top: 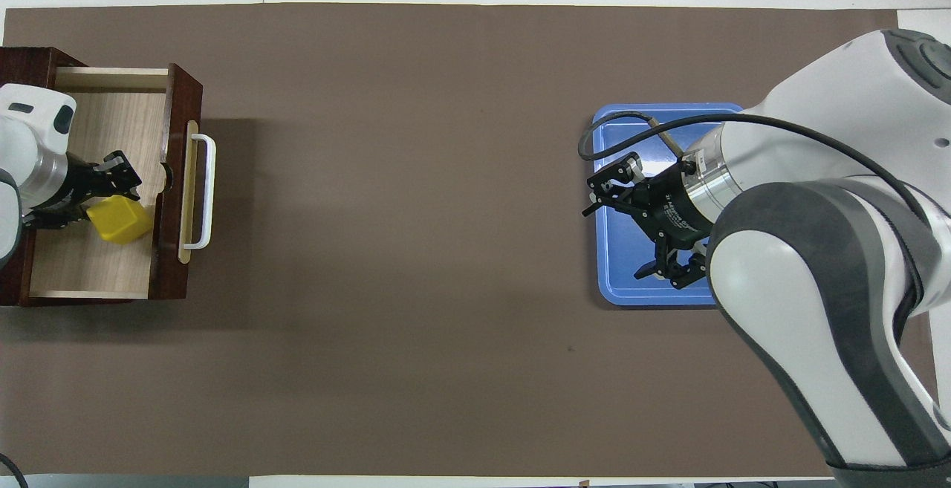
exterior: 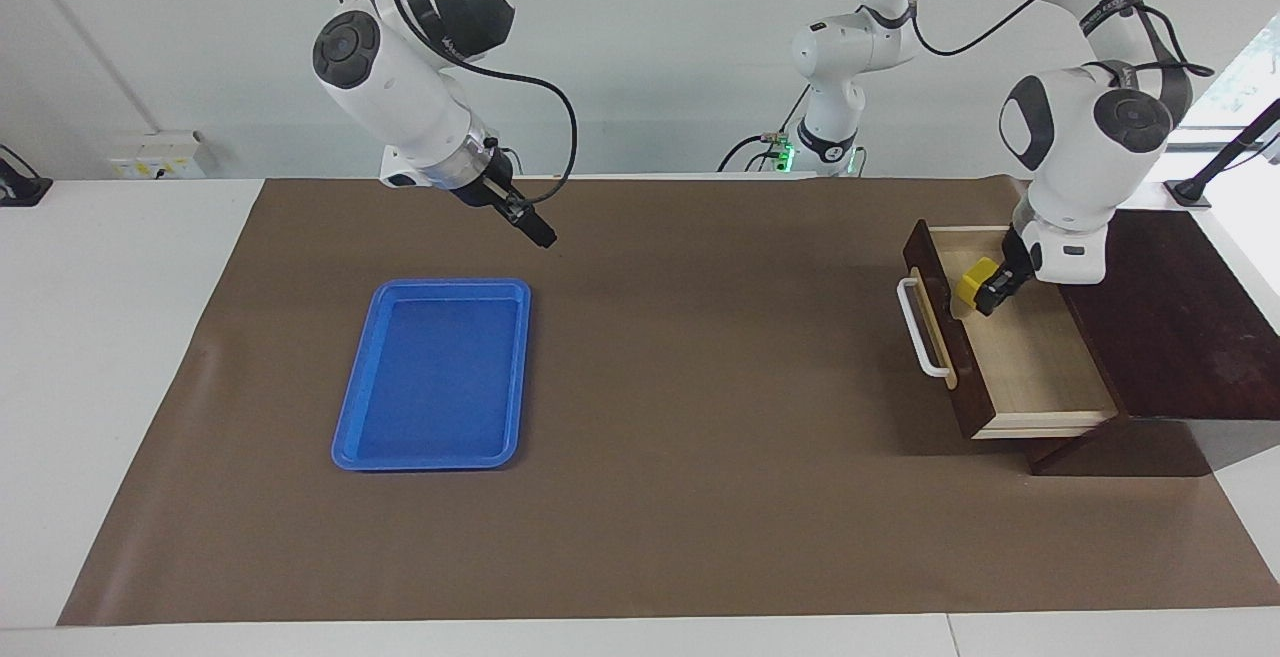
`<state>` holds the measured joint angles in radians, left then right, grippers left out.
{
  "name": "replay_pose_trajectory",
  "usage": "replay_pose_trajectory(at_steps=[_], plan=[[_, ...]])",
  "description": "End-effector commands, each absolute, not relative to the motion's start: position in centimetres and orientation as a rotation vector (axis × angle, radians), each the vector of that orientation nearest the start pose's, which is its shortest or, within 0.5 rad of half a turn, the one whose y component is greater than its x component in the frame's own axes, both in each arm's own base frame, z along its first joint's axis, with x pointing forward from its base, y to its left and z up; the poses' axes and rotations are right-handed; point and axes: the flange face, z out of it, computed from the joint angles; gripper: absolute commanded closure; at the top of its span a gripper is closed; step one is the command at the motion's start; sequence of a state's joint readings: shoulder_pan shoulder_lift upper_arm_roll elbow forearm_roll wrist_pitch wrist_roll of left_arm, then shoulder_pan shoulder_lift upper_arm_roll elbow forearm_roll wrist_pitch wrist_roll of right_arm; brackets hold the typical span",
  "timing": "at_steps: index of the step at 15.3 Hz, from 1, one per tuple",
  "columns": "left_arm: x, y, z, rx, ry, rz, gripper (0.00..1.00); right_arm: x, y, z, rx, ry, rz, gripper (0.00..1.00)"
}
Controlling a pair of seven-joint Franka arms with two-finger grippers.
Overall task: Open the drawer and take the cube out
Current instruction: 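Grasp the yellow cube with the left gripper while the right gripper advances, then lift the cube with the left gripper toward the right gripper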
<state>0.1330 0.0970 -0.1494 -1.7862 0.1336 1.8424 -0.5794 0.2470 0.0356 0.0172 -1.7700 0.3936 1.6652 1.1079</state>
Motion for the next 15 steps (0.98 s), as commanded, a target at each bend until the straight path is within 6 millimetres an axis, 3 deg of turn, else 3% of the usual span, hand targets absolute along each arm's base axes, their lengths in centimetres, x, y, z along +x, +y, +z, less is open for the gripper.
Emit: replay_pose_trajectory(at_steps=[1, 5, 7, 9, 11, 13, 15], plan=[[62.1, -4.4, 53.9, -2.910, -0.928, 0.017, 1.00, 53.0, 18.1, 52.6, -2.547, 1.285, 0.526, 0.00], [61.7, -11.0, 55.3, -2.839, -1.505, 0.075, 1.00, 53.0, 18.6, 52.8, -2.510, 1.285, 0.553, 0.00], [60.2, -17.2, 54.3, -2.794, -1.648, 0.065, 1.00, 53.7, 19.2, 52.2, -2.435, 1.376, 0.556, 0.00], [57.5, -23.7, 53.3, -2.673, -1.903, 0.037, 1.00, 54.1, 22.0, 50.8, -2.350, 1.446, 0.596, 0.00], [55.7, -28.1, 53.2, -2.530, -2.195, 0.073, 1.00, 54.7, 24.4, 49.4, -2.261, 1.538, 0.601, 0.00], [54.3, -31.4, 52.8, -2.363, -2.432, 0.129, 1.00, 55.3, 26.1, 48.4, -2.166, 1.596, 0.613, 0.00], [52.7, -34.0, 51.0, -2.257, -2.540, 0.157, 1.00, 55.7, 27.0, 48.0, -2.080, 1.634, 0.614, 0.00]])
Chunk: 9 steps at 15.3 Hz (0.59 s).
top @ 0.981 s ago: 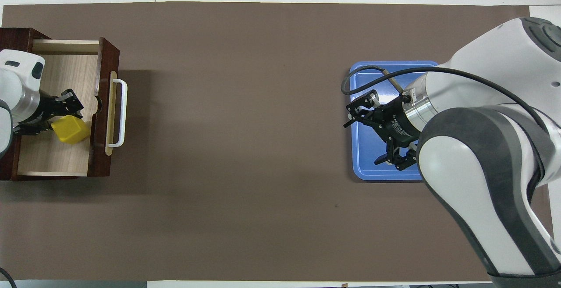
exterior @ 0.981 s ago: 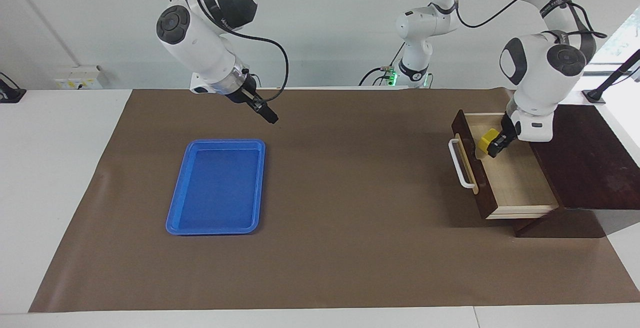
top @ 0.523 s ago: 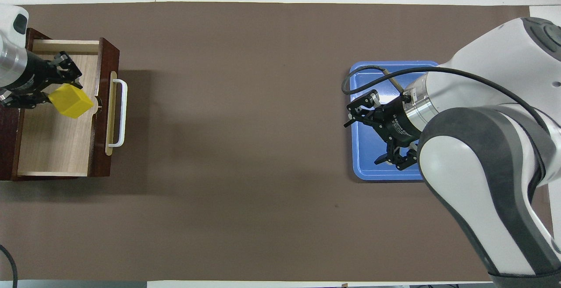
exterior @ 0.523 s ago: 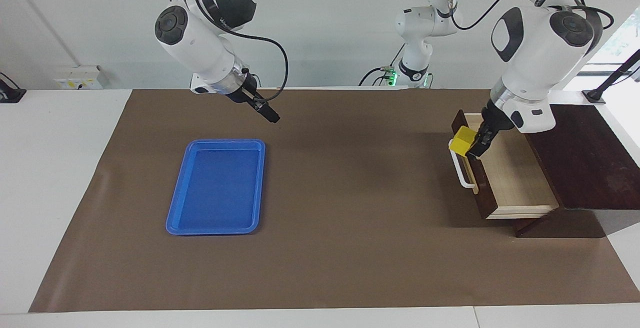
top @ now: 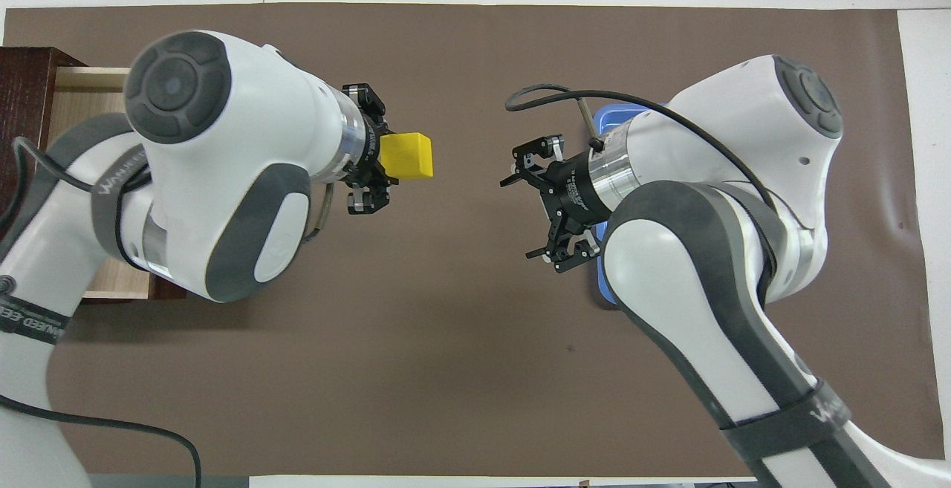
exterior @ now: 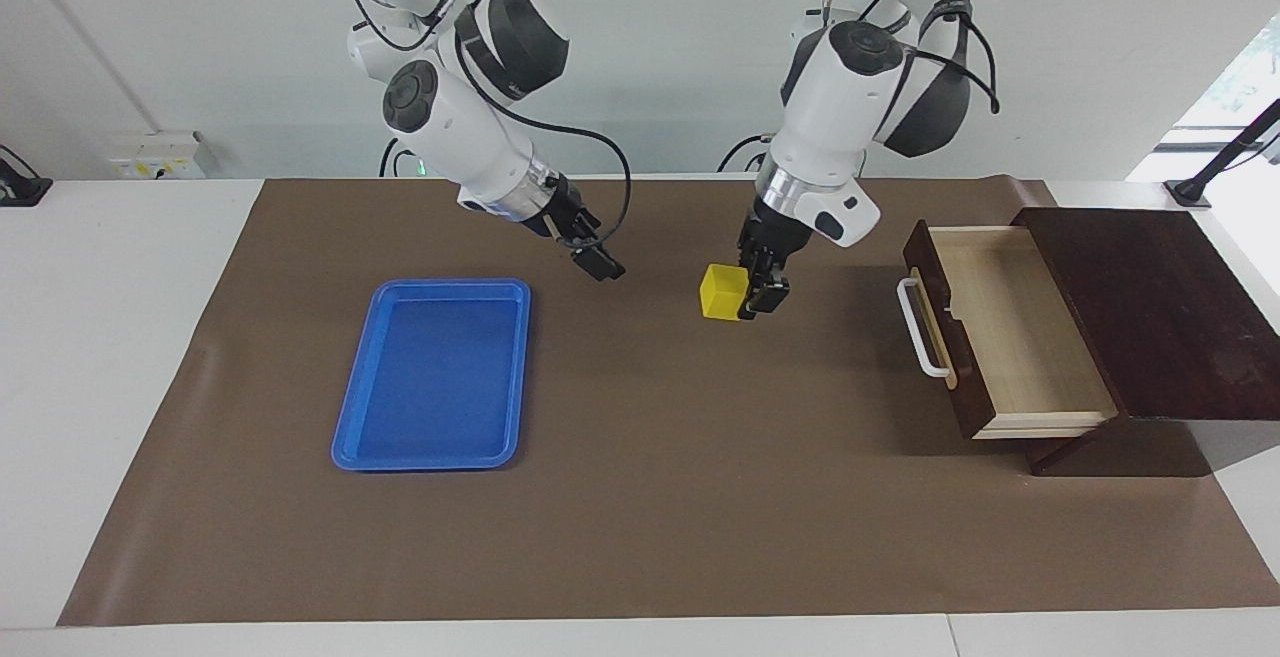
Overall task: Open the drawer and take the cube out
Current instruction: 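Lift the cube with the left gripper toward the right gripper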
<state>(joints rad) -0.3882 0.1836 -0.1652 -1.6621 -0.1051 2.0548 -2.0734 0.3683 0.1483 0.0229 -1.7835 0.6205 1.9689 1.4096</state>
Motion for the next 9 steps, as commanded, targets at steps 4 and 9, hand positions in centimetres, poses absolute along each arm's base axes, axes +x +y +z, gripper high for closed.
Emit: replay_pose_trajectory(at_steps=[4, 9], plan=[[50.4, -33.9, 47.8, -2.145, -2.595, 0.166, 1.00, 56.4, 27.2, 46.5, -2.008, 1.669, 0.612, 0.00], [49.2, -35.4, 47.9, -2.151, -2.622, 0.171, 1.00, 57.1, 30.7, 41.6, -2.038, 1.656, 0.560, 0.00]])
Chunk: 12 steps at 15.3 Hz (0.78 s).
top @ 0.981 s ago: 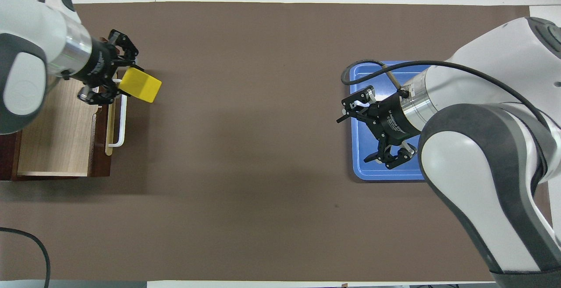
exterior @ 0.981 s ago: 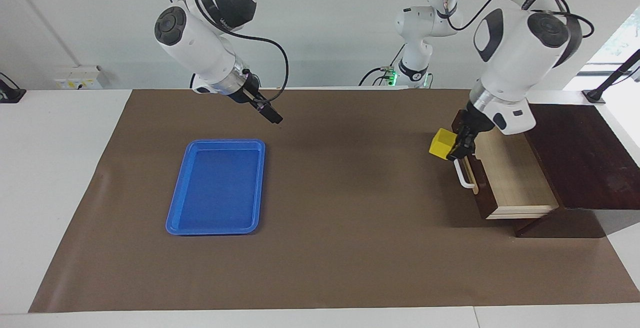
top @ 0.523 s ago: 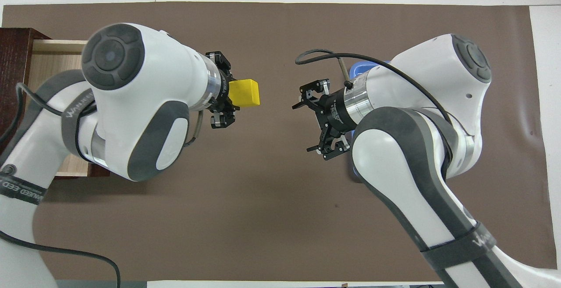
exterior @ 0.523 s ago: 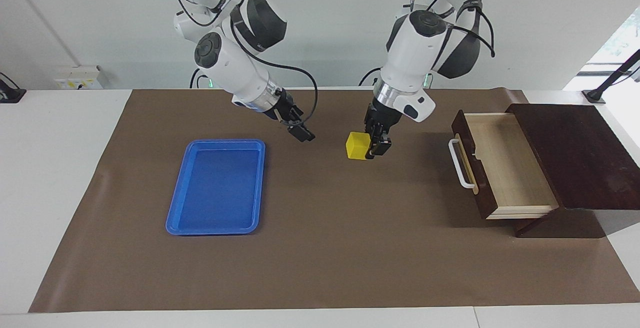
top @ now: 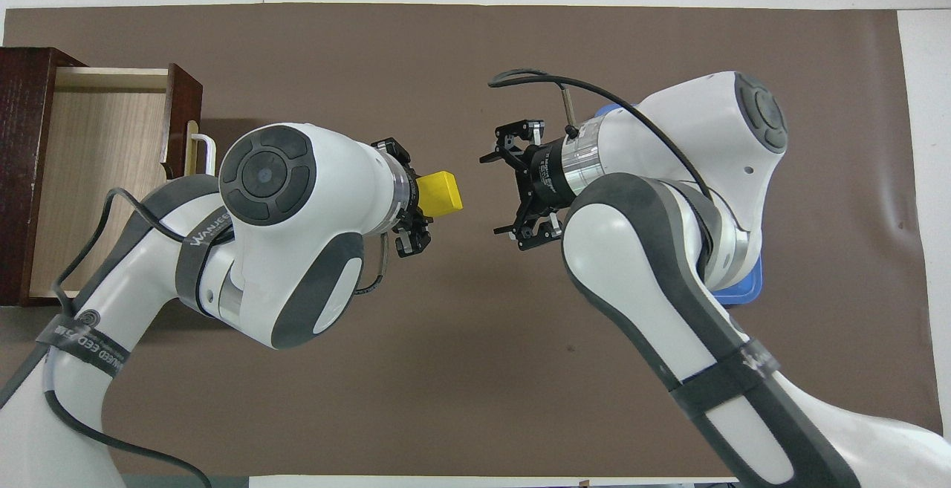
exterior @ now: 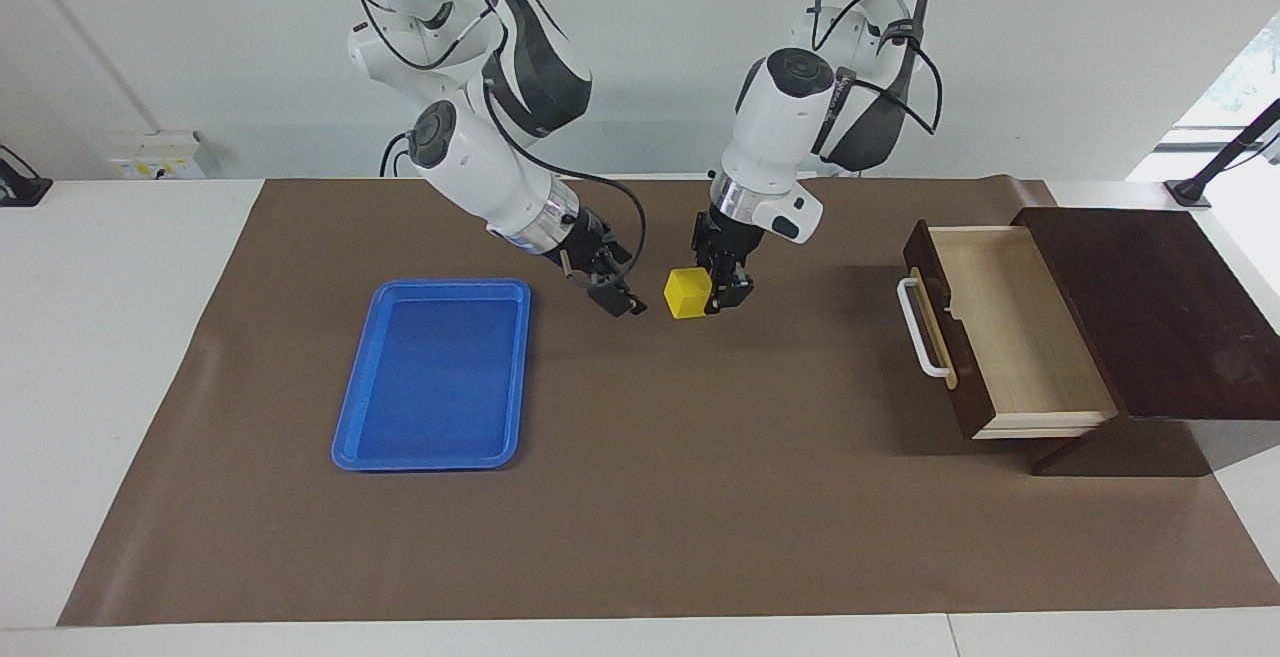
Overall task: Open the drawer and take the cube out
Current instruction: 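Lift the cube with the left gripper toward the right gripper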
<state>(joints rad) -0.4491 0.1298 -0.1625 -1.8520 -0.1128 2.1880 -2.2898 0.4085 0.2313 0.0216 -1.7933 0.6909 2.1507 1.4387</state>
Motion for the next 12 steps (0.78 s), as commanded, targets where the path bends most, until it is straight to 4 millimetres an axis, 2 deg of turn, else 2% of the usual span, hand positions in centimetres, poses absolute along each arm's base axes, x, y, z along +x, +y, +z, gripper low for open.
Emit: replay_pose_trajectory(at_steps=[1, 6, 12], plan=[[49.3, -35.6, 48.0, 1.809, 2.216, -0.141, 1.00, 56.8, 31.5, 41.1, -2.070, 1.615, 0.562, 0.00], [48.1, -37.0, 47.9, 1.843, 2.187, -0.145, 1.00, 56.7, 31.4, 41.0, -2.082, 1.584, 0.605, 0.00], [48.0, -36.8, 47.5, 1.860, 2.180, -0.142, 1.00, 57.6, 31.0, 42.3, -2.048, 1.576, 0.617, 0.00]])
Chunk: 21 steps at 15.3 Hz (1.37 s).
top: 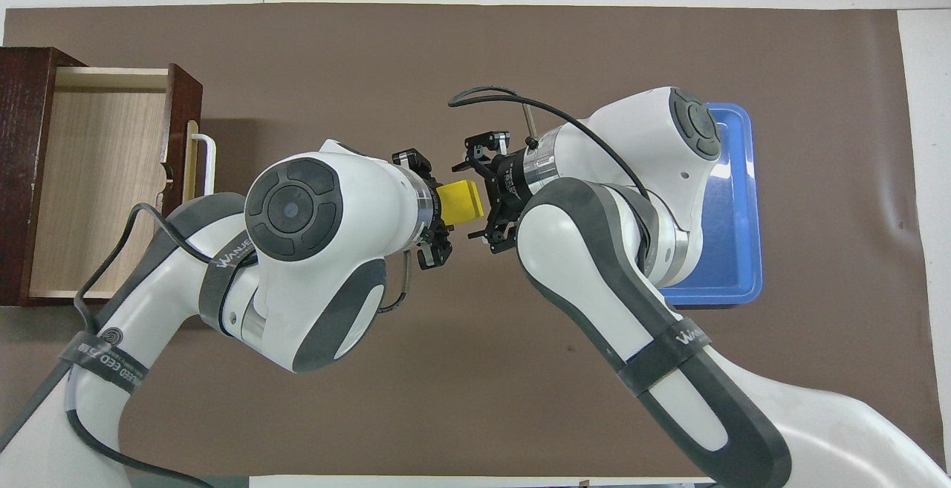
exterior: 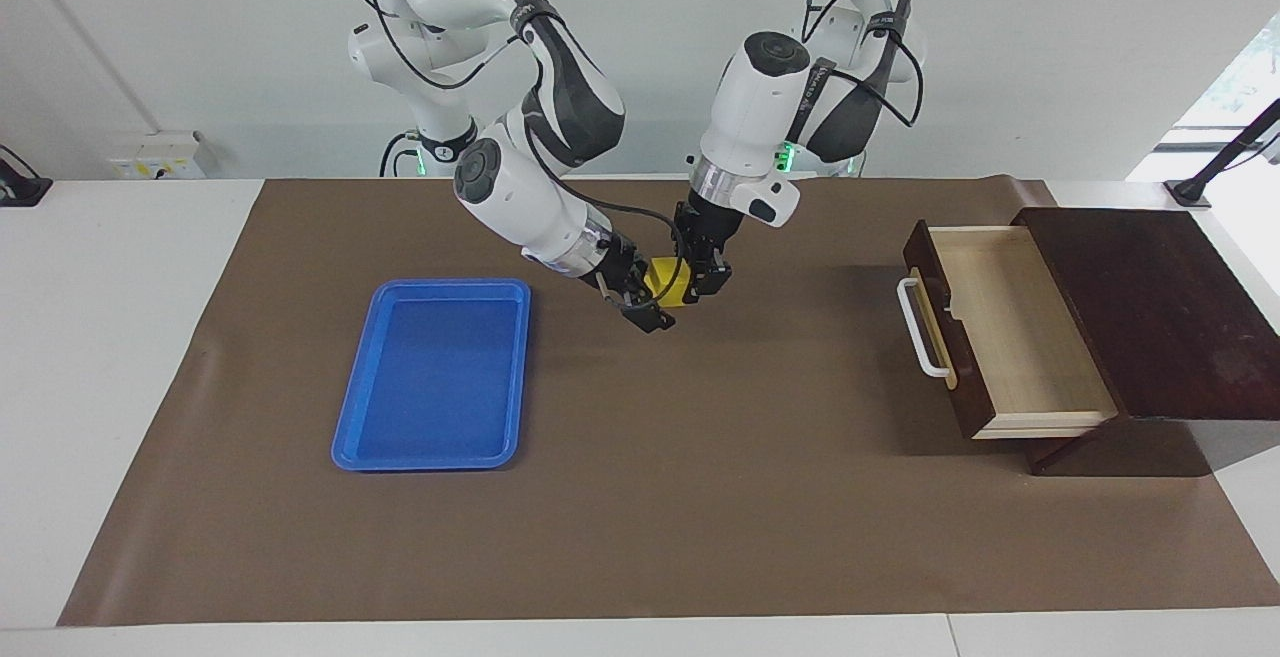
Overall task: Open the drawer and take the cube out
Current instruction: 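Grasp the cube with the right gripper and open the left gripper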
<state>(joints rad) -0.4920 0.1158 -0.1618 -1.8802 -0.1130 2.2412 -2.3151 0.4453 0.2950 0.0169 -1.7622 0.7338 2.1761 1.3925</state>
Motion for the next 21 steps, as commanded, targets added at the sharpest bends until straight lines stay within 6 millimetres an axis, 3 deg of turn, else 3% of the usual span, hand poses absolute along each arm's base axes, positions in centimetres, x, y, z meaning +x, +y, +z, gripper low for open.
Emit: replay_pose_trajectory(at_steps=[1, 6, 7, 8, 9, 10, 11, 20, 21], plan=[[48.0, -36.8, 47.4, 1.861, 2.182, -0.142, 1.00, 57.5, 31.2, 42.3, -2.051, 1.574, 0.618, 0.00], [48.0, -36.7, 47.4, 1.861, 2.182, -0.141, 1.00, 57.4, 31.3, 42.2, -2.052, 1.573, 0.630, 0.00], [48.0, -36.7, 47.4, 1.863, 2.184, -0.142, 1.00, 57.3, 31.3, 42.2, -2.053, 1.573, 0.633, 0.04], [48.0, -36.6, 47.3, 1.862, 2.186, -0.142, 1.00, 57.4, 31.2, 42.3, -2.052, 1.573, 0.631, 0.17], [48.1, -36.6, 47.3, 1.861, 2.185, -0.142, 1.00, 57.3, 31.4, 42.3, -2.053, 1.572, 0.633, 0.41], [48.1, -36.5, 47.3, 1.862, 2.186, -0.141, 1.00, 57.2, 31.6, 42.3, -2.051, 1.575, 0.632, 0.78], [48.1, -36.4, 47.3, 1.861, 2.189, -0.141, 1.00, 57.2, 31.6, 42.4, -2.042, 1.578, 0.641, 1.00], [48.2, -36.4, 47.2, 1.859, 2.187, -0.139, 1.00, 58.6, 30.7, 45.1, -2.003, 1.553, 0.652, 1.00], [48.1, -36.3, 47.3, 1.865, 2.192, -0.141, 0.56, 58.9, 30.1, 45.2, -1.990, 1.561, 0.656, 1.00]])
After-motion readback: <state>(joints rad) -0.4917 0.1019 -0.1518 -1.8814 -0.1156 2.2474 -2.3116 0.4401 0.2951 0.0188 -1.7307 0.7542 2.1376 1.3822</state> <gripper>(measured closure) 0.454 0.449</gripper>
